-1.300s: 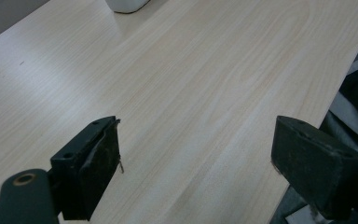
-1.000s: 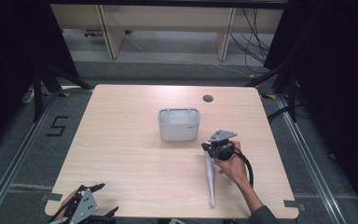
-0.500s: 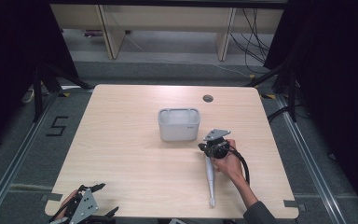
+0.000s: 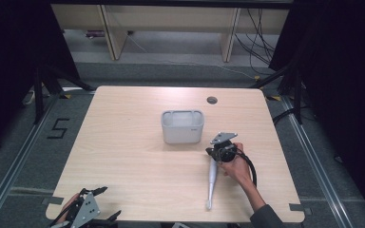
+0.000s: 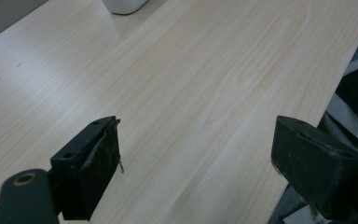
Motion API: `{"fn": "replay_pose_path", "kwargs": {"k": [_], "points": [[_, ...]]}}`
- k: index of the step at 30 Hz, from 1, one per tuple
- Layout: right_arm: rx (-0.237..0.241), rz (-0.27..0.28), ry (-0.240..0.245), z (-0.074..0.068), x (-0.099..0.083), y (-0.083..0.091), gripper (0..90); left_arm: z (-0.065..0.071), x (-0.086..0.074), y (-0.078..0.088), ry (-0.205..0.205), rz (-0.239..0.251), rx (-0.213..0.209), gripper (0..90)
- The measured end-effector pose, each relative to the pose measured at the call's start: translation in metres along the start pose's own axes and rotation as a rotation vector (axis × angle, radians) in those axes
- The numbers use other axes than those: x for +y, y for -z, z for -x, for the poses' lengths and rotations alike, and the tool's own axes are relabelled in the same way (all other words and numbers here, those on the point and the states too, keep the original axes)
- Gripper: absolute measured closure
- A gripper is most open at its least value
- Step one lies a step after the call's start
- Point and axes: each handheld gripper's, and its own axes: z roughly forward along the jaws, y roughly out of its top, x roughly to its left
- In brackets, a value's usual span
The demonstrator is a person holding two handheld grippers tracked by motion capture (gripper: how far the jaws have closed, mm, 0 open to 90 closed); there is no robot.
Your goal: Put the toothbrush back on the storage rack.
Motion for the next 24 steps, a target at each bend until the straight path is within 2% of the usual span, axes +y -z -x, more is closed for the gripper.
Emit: {"fn": "replay_pose_path", "kwargs": {"k": [1,3,4,5,6,7,9,10,11,13,14,15,17,19,20,22,24], "points": [[-0.008,0.02,0.003,0.0,-0.001,-0.001,90.0,0.0,0.0,0.0,0.0,0.0,0.0,14.9],[-0.009,0.015,-0.013,0.001,-0.003,0.0,90.0,0.0,0.0,0.001,-0.005,-0.012,0.0,14.9],[-0.01,0.02,-0.005,0.002,-0.004,0.001,90.0,-0.001,0.0,0.001,-0.01,-0.011,-0.001,14.9],[-0.008,0.0,-0.006,0.003,-0.004,0.003,90.0,-0.001,0.0,0.001,-0.01,-0.011,-0.001,14.9],[-0.008,0.013,-0.005,0.003,-0.006,0.002,90.0,0.0,0.0,0.0,-0.003,-0.004,-0.001,14.9],[-0.002,-0.006,-0.006,0.003,-0.006,0.005,90.0,0.0,0.0,0.001,-0.01,-0.012,0.001,14.9],[-0.015,0.011,-0.013,0.003,-0.008,0.004,90.0,-0.001,0.0,0.001,-0.013,-0.02,0.0,14.9],[-0.002,-0.009,-0.009,0.005,-0.01,0.008,90.0,-0.001,0.0,0.001,-0.019,-0.015,0.0,14.9],[-0.006,0.012,-0.005,0.006,-0.011,0.006,90.0,-0.001,0.0,0.001,-0.019,-0.013,0.0,14.9],[-0.004,-0.006,-0.013,0.006,-0.012,0.008,90.0,-0.002,0.001,0.002,-0.025,-0.021,-0.003,14.9],[-0.007,-0.006,-0.034,0.007,-0.014,0.01,90.0,-0.001,0.001,0.002,-0.024,-0.024,-0.003,14.9],[-0.001,0.008,0.003,0.01,-0.015,0.01,90.0,-0.002,0.001,0.002,-0.024,-0.023,0.0,14.9],[-0.012,-0.009,-0.043,0.009,-0.018,0.013,90.0,-0.002,0.0,0.002,-0.02,-0.012,0.001,14.9],[0.002,-0.021,-0.011,0.013,-0.02,0.016,90.0,-0.002,0.001,0.002,-0.024,-0.023,-0.003,14.9],[0.001,-0.028,-0.04,0.012,-0.022,0.017,90.0,-0.001,0.0,0.002,-0.024,-0.023,-0.003,14.9],[-0.018,-0.008,-0.037,0.013,-0.025,0.018,90.0,-0.001,0.0,0.002,-0.022,-0.014,0.001,14.9],[-0.016,-0.009,-0.028,0.015,-0.027,0.019,90.0,-0.002,0.001,0.002,-0.024,-0.021,-0.002,14.9]]}}
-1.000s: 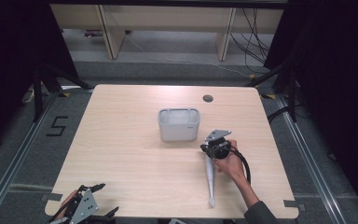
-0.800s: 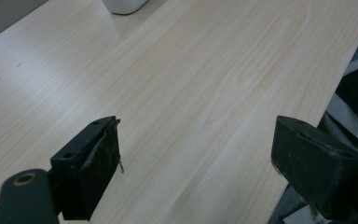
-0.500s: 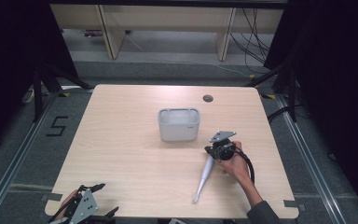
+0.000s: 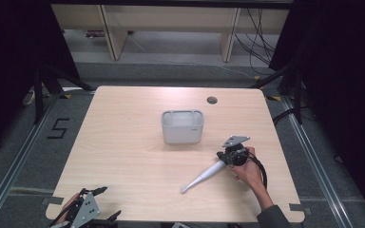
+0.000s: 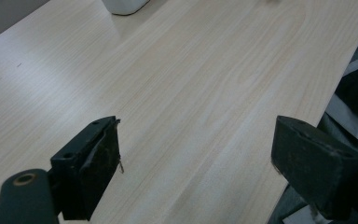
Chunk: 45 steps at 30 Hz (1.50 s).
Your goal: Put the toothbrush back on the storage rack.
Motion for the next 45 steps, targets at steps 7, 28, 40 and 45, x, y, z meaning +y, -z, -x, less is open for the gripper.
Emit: {"fn": "replay_pose_path", "kwargs": {"k": [7,28,40,45], "points": [[0.0,-0.013,-0.045,0.0,-0.011,0.012,89.5,0.0,0.0,0.0,-0.003,-0.004,0.0,14.9],[-0.004,-0.01,-0.021,-0.009,-0.031,0.035,88.0,0.002,0.0,-0.002,0.02,0.017,-0.004,14.9],[-0.002,-0.033,-0.018,-0.018,-0.035,0.043,86.8,0.002,0.0,-0.002,0.019,0.017,-0.005,14.9],[-0.012,-0.031,0.005,-0.019,-0.034,0.046,82.5,0.002,0.0,-0.002,0.016,0.003,-0.003,14.9]]}}
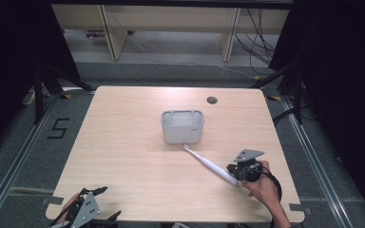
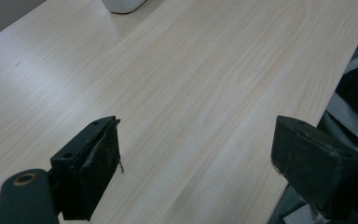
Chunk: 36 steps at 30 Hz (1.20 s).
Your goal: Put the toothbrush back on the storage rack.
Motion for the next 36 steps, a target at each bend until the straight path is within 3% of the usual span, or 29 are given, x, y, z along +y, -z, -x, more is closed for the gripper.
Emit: {"fn": "replay_pose_path", "kwargs": {"k": [1,3,4,10,12,14,17,29,36], "points": [[-0.01,-0.011,-0.032,-0.002,0.004,0.003,75.4,0.0,0.0,0.0,-0.002,-0.002,0.0,14.9],[-0.002,-0.028,-0.026,-0.002,0.008,0.006,70.0,0.0,0.0,0.0,-0.003,-0.003,0.001,14.9],[-0.006,-0.023,0.003,-0.001,0.012,0.008,67.8,0.0,0.0,0.0,-0.004,-0.004,0.002,14.9],[0.053,-0.067,0.052,-0.009,0.037,0.011,56.7,-0.002,0.0,0.0,-0.016,-0.006,0.003,14.9],[0.062,-0.086,0.053,-0.009,0.04,0.011,56.4,-0.002,0.0,0.0,-0.017,-0.007,0.003,14.9],[0.067,-0.15,0.026,-0.011,0.051,0.008,54.3,-0.002,0.0,0.0,-0.015,-0.008,0.005,14.9],[0.081,-0.161,0.054,-0.009,0.054,0.005,54.1,-0.002,0.0,0.0,-0.015,-0.008,0.005,14.9],[0.098,-0.297,0.124,-0.017,0.073,-0.021,51.6,-0.002,0.0,0.0,-0.016,-0.008,0.005,14.9],[0.114,-0.376,0.129,-0.02,0.082,-0.033,54.1,-0.002,0.0,0.0,-0.008,0.006,0.007,14.9]]}}
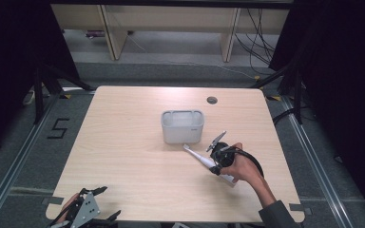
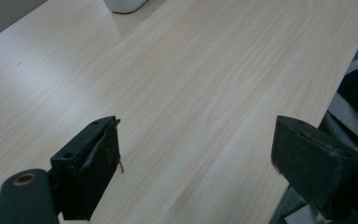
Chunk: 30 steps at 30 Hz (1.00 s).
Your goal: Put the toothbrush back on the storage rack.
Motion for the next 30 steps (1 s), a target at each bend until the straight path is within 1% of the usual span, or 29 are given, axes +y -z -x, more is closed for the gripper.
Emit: {"fn": "replay_pose_path", "kwargs": {"k": [1,2,3,5,7,9,10,11,13,14,15,16,17,19,21,22,23,24,25,26,27,28,30], "points": [[0.002,-0.019,0.0,-0.001,0.004,-0.003,55.4,0.0,0.0,0.0,0.0,0.0,-0.001,14.9],[0.002,-0.019,0.0,-0.001,0.004,-0.003,55.4,0.0,0.0,0.0,0.0,0.0,-0.001,14.9],[0.012,-0.04,0.008,0.0,0.008,-0.006,56.2,0.0,0.0,0.0,-0.006,-0.005,0.0,14.9],[0.007,-0.046,0.014,0.0,0.009,-0.007,56.5,-0.001,0.0,0.001,-0.016,-0.012,0.002,14.9],[0.01,-0.066,0.003,0.001,0.012,-0.009,56.9,-0.002,0.0,0.001,-0.024,-0.018,0.004,14.9],[0.019,-0.08,0.01,0.002,0.015,-0.012,57.5,-0.001,0.0,0.001,-0.019,-0.013,0.003,14.9],[0.016,-0.092,0.008,0.003,0.016,-0.013,58.1,-0.002,0.0,0.001,-0.02,-0.015,0.003,14.9],[0.026,-0.118,0.024,0.004,0.019,-0.015,59.8,0.0,0.0,0.001,-0.002,0.002,-0.001,14.9],[0.028,-0.122,0.022,0.004,0.02,-0.016,60.0,0.0,0.0,0.001,-0.001,0.004,-0.001,14.9],[0.027,-0.133,0.008,0.003,0.021,-0.017,60.9,0.0,0.0,0.001,-0.001,0.002,-0.001,14.9],[0.031,-0.15,0.014,0.004,0.022,-0.018,61.6,0.0,0.0,0.001,-0.001,0.001,-0.002,14.9],[0.033,-0.152,0.051,0.007,0.024,-0.019,62.7,0.0,0.0,0.001,-0.002,0.002,-0.001,14.9],[0.037,-0.173,0.013,0.006,0.025,-0.02,64.2,0.0,0.0,0.001,-0.002,0.002,-0.001,14.9],[0.035,-0.172,0.022,0.007,0.025,-0.021,64.7,0.0,0.0,0.001,-0.003,0.002,-0.001,14.9],[0.039,-0.203,0.011,0.007,0.028,-0.022,65.0,0.0,0.0,0.001,-0.002,0.002,-0.002,14.9],[0.039,-0.203,0.011,0.007,0.028,-0.022,65.0,0.0,0.0,0.001,-0.002,0.002,-0.002,14.9],[0.043,-0.214,0.013,0.007,0.029,-0.023,65.7,0.0,0.001,0.001,-0.003,0.002,-0.002,14.9],[0.042,-0.222,-0.001,0.006,0.03,-0.023,65.8,0.0,0.001,0.001,-0.004,0.001,-0.002,14.9],[0.044,-0.22,0.019,0.007,0.03,-0.024,65.9,0.0,0.001,0.001,-0.004,0.002,-0.002,14.9],[0.044,-0.22,0.019,0.007,0.03,-0.024,65.9,0.0,0.001,0.001,-0.004,0.002,-0.002,14.9],[0.048,-0.232,0.028,0.007,0.032,-0.024,66.1,0.0,0.0,0.001,-0.004,0.001,-0.003,14.9],[0.049,-0.238,0.035,0.007,0.033,-0.024,66.1,0.0,0.0,0.001,0.008,0.003,-0.003,14.9],[0.043,-0.246,0.04,0.007,0.034,-0.025,66.2,0.0,0.001,0.001,0.001,0.008,-0.004,14.9]]}}
